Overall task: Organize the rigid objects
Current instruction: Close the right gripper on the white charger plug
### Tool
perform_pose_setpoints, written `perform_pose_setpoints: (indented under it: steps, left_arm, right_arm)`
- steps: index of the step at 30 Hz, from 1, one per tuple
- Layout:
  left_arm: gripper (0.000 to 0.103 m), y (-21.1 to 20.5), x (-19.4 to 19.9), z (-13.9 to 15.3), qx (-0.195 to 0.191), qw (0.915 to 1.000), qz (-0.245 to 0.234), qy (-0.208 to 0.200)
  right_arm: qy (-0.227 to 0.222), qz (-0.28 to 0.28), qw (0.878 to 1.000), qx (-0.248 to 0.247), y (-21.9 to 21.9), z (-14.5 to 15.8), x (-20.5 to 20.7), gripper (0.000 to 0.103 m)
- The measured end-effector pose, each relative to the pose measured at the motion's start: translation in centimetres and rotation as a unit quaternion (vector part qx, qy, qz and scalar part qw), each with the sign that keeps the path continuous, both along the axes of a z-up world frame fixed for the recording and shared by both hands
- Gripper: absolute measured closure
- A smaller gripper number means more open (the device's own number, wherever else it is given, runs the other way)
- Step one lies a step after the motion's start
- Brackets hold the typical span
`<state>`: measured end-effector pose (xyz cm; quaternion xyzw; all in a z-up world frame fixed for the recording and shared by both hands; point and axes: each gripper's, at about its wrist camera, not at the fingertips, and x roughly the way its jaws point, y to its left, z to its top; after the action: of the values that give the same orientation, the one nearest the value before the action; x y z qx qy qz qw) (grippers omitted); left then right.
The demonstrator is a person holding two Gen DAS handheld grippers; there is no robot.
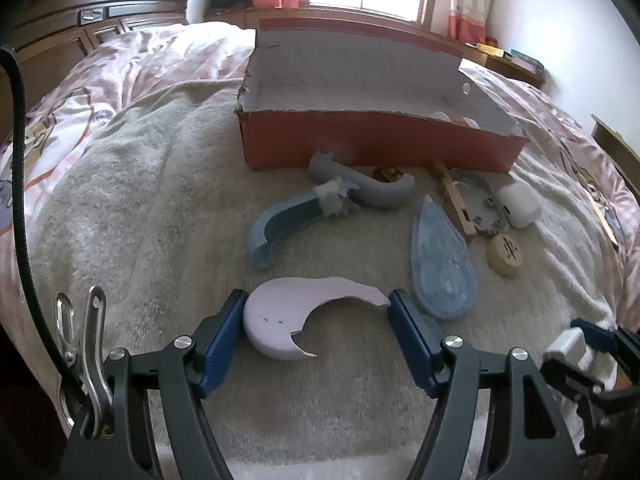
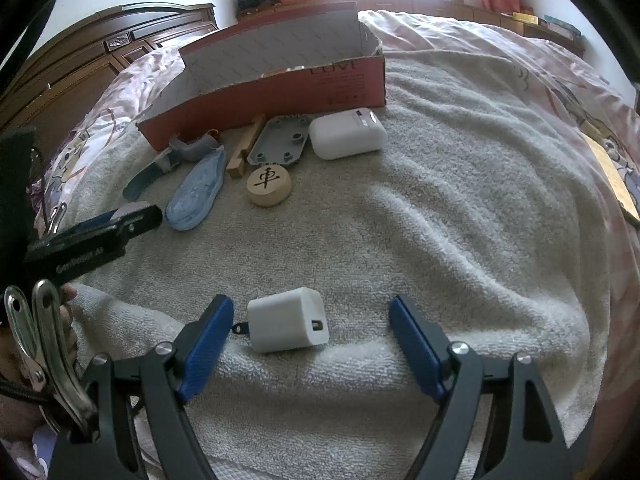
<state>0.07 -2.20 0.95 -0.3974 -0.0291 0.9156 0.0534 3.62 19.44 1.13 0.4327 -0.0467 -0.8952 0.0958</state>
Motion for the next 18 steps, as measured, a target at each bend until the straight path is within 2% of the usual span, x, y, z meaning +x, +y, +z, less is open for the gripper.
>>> perform_pose_setpoints:
  steps: [6,8,10,12,15,18]
  left_arm:
    - [0.031,-0.2,0.2,-0.2,0.005,1.0000,-0.004,0.002]
    - [0.031,-0.2,0.3,-0.2,0.004,1.0000,-0.004,0.004]
    - [0.031,-0.2,0.3,-0.2,0.003,1.0000,-0.005,0.004]
    - [0.031,-0.1,0.3,-0.2,0.004,1.0000,-0.005,0.005]
    - [0.031,-0.1,0.4,-0.3,0.005,0.9999,-0.006,0.007]
    - [0.031,-0.2,0.4,-0.3,0.005,0.9999,-0.007,0.008]
  right_arm:
    - [0.002,-0.001,1.000,0.017,-0.4,0.0,0.2,0.022]
    - [0.005,-0.003,1.000,0.022,-0.5,0.1,0.4,0.029]
    - [0.009,0.000,1.000,0.023,-0.6,0.2,0.6,0.045]
    - [0.013,0.010,1.000,0.025,-1.0,0.4,0.7,0.054]
    - [0.020,0.016,0.999,0.038,-1.5,0.6,0.6,0.062]
    - [0.020,0.023,0.999,0.039,-1.8,0.8,0.0,0.062]
